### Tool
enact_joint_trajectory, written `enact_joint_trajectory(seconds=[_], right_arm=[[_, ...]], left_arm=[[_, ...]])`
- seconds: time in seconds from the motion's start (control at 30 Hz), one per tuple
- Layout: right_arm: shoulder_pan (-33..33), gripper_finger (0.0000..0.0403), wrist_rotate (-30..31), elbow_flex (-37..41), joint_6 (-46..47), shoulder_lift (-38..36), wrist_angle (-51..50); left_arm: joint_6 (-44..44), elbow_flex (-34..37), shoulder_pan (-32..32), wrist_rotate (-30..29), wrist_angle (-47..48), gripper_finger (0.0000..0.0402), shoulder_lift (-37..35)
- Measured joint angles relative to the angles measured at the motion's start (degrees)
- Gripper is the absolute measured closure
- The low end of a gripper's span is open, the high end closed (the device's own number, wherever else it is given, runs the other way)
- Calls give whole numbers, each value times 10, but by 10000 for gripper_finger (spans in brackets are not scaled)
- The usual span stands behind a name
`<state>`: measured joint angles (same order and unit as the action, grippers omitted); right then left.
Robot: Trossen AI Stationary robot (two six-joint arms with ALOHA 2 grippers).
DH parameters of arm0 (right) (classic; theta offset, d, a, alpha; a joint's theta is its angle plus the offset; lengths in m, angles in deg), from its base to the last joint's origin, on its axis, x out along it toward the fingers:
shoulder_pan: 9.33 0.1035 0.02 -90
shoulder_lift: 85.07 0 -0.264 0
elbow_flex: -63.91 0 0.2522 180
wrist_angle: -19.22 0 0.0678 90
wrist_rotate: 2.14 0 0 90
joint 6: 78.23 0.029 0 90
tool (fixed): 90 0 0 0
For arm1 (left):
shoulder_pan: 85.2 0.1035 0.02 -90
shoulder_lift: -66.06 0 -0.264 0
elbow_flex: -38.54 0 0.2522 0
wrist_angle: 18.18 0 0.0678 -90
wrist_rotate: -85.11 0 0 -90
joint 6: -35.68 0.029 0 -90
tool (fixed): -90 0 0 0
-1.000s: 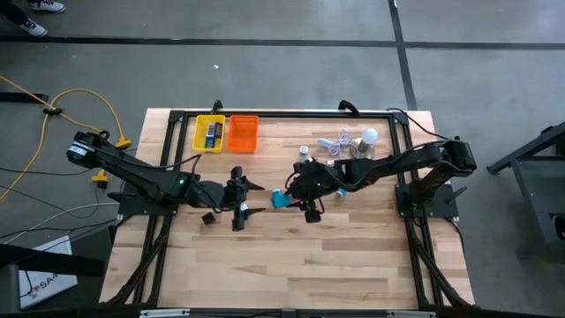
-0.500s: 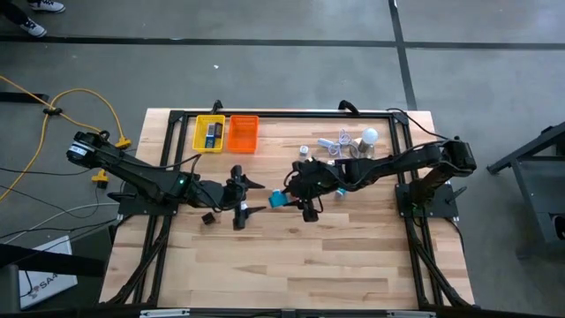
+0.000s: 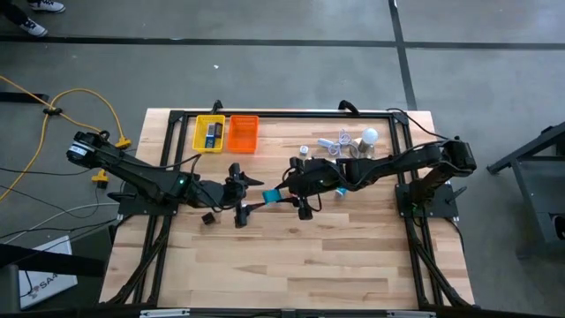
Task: Pick & Place Office items
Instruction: Put the light blue digital clock into the yellow basket
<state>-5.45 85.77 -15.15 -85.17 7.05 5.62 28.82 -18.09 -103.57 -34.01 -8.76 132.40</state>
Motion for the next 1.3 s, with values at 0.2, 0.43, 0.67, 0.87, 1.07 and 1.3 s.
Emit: enact_joint_trajectory(seconds=[0.2, 0.43, 0.67, 0.87, 1.07, 1.3], right_arm=[[0, 251, 6, 0, -8, 0, 26], [0, 251, 7, 0, -9, 0, 53], [0, 251, 7, 0, -9, 0, 65], [0, 251, 7, 0, -8, 0, 66], [0, 251, 7, 0, -8, 0, 66], [0, 251, 7, 0, -8, 0, 66]], left_arm=[[28, 0, 0, 0, -44, 116, 1], [54, 0, 0, 3, -66, 116, 2], [68, 0, 0, 5, -93, 116, 2], [90, 0, 0, 9, -112, 116, 2], [84, 0, 0, 11, -112, 116, 14], [84, 0, 7, 9, -113, 116, 28]])
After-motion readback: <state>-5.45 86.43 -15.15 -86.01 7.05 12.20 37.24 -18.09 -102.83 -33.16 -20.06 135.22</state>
